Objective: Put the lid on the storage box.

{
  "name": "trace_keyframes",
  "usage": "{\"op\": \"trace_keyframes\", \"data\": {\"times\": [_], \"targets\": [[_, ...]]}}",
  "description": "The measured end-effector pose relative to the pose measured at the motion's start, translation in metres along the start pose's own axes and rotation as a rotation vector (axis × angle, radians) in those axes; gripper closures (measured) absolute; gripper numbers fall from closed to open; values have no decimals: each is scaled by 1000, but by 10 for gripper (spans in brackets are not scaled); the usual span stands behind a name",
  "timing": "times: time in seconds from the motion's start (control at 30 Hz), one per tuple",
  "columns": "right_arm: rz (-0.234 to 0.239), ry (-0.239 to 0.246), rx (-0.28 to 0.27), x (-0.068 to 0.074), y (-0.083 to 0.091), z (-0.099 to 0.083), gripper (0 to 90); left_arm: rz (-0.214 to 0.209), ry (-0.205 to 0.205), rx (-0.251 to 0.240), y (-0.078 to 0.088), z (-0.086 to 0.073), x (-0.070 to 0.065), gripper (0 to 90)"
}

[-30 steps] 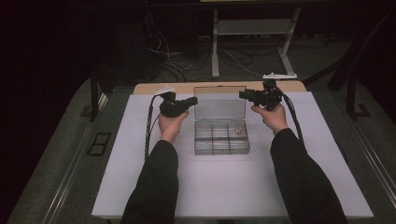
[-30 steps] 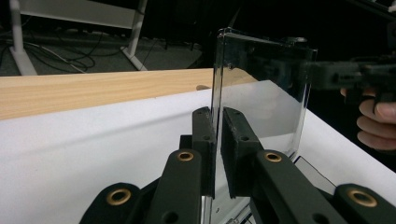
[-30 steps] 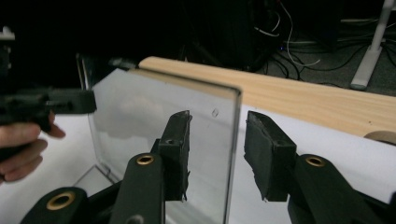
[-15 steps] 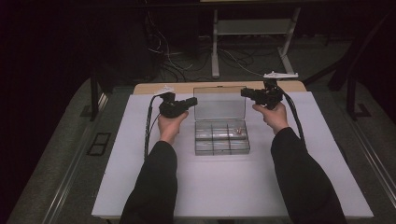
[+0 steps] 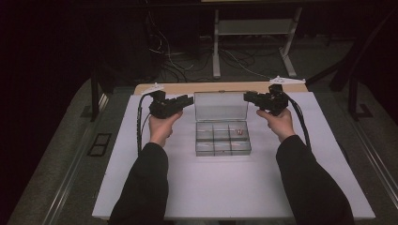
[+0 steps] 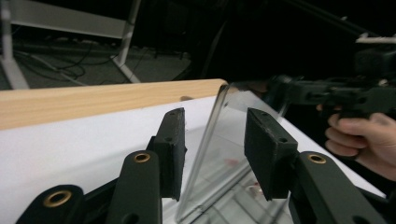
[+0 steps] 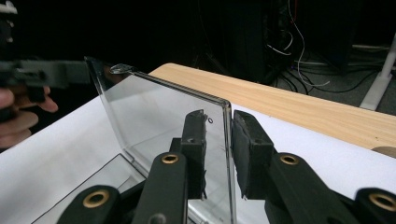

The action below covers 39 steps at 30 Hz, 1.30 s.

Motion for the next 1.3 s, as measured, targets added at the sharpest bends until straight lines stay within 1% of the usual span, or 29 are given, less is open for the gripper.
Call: {"op": "trace_keyframes", "data": {"times": [0.03, 0.13, 0.2, 0.27, 0.33, 0.37, 0.43, 0.47, 0.5, 0.53, 0.57, 0.6, 0.63, 0.73, 0.77, 0.87, 0.9, 0.93, 1.03, 1.13, 1.27, 1.3], "targets": [[-1, 8, -2, 1, 2, -1, 743, 1, -4, 0, 3, 1, -3, 548], [-3, 24, 3, 7, 7, -4, 737, 3, -15, 0, 8, 5, -12, 542], [-6, 33, 5, 10, 10, -6, 733, -2, -11, 2, 9, 9, -17, 535], [-9, 58, 3, 13, 12, -9, 726, 1, -9, 11, 9, 13, -21, 513], [-13, 63, 2, 15, 15, -12, 718, -18, 4, 20, 8, 16, -24, 489], [-12, 66, 2, 17, 16, -13, 715, -13, 6, 31, 7, 17, -25, 485], [-16, 78, 5, 19, 18, -16, 713, -9, 3, 34, 6, 20, -27, 485], [-19, 84, 8, 20, 19, -17, 714, -9, 9, 34, 5, 21, -28, 494], [-20, 86, 9, 21, 20, -18, 715, 6, 11, 41, 4, 21, -28, 514], [-23, 86, 11, 21, 21, -19, 716, 27, 17, 49, 2, 21, -28, 553], [-24, 87, 12, 22, 22, -20, 718, 35, 20, 68, 1, 20, -28, 573], [-25, 89, 14, 22, 23, -21, 718, 24, 29, 80, -1, 20, -29, 588], [-26, 89, 16, 23, 23, -22, 717, 10, 30, 86, -3, 19, -30, 612], [-27, 91, 13, 24, 24, -24, 701, 8, 4, 109, -7, 17, -35, 684], [-28, 90, 12, 25, 23, -25, 698, 15, -6, 118, -8, 16, -35, 711], [-25, 84, 10, 25, 23, -28, 694, 23, -25, 151, -12, 12, -34, 825], [-23, 83, 10, 25, 23, -29, 691, 18, -21, 155, -12, 12, -34, 854], [-19, 80, 11, 25, 23, -30, 689, 16, -25, 158, -12, 11, -35, 875], [-22, 85, 13, 26, 24, -31, 689, 11, -31, 168, -12, 10, -35, 884], [-25, 88, 17, 27, 24, -32, 686, 9, -54, 183, -11, 9, -37, 884], [-15, 82, 17, 29, 25, -35, 667, 5, -93, 206, -10, 6, -41, 884], [-15, 79, 21, 30, 25, -36, 658, -2, -93, 207, -10, 6, -42, 884]]}}
Point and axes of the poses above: each handheld gripper's, and its own axes: y roughly backward along the jaws, z roughly out of its top, x roughly to its left, the point moved 7 cm from there along -y, roughly forward along the jaws, and after that the axes turned 12 degrees about x, right-handed, at the moved point
